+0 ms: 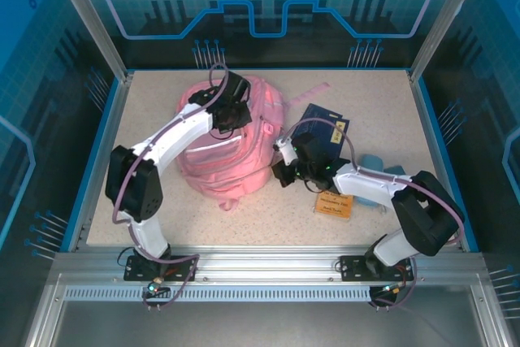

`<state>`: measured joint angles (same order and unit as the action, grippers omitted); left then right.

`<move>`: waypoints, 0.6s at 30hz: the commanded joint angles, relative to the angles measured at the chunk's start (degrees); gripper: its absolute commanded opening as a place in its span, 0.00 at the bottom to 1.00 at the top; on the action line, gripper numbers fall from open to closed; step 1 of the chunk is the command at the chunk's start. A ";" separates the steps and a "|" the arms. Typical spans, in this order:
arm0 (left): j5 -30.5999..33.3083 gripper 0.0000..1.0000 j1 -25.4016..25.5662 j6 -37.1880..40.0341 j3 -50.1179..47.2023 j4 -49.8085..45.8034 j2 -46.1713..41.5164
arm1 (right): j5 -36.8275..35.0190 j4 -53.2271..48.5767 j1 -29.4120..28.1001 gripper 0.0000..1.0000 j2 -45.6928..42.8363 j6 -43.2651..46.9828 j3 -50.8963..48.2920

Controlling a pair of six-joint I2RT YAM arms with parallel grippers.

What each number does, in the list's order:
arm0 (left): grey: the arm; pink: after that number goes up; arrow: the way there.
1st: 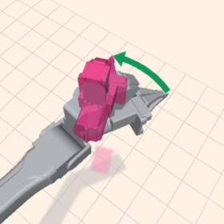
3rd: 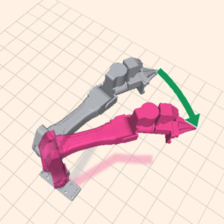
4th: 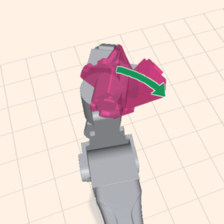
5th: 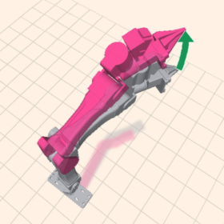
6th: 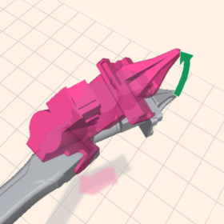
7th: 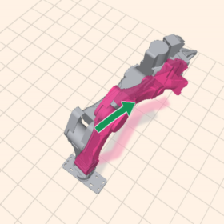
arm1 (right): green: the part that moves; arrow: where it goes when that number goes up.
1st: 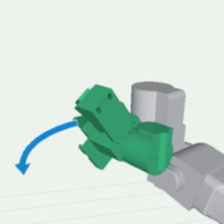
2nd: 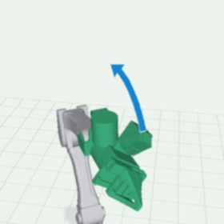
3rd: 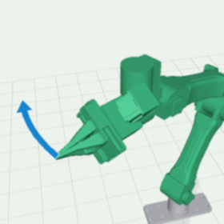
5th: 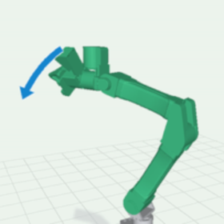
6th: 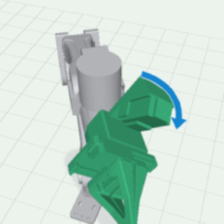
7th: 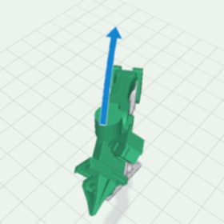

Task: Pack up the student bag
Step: Unzip the student bag at the top-center of the table.

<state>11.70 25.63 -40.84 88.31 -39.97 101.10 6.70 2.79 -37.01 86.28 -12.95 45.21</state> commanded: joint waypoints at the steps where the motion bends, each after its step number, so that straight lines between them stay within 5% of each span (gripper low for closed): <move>1: 8.05 0.00 -2.30 -4.19 -5.58 -2.93 -8.65 | -0.20 -4.56 2.17 0.00 2.85 -1.08 6.26; 5: 4.92 0.00 -2.50 -4.63 -10.47 1.07 -11.43 | 0.80 -6.54 3.54 0.00 8.69 0.90 12.16; 12: -5.01 0.49 -3.42 11.01 -3.82 -2.83 -5.59 | 7.34 -8.48 6.80 0.00 14.43 6.92 17.74; 18: -1.69 0.61 -0.45 25.31 -6.58 -7.73 -9.24 | 9.55 -9.99 8.75 0.00 17.77 8.70 21.02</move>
<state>9.21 23.09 -25.93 82.32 -43.05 94.85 13.98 -6.04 -29.41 102.63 -6.39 63.53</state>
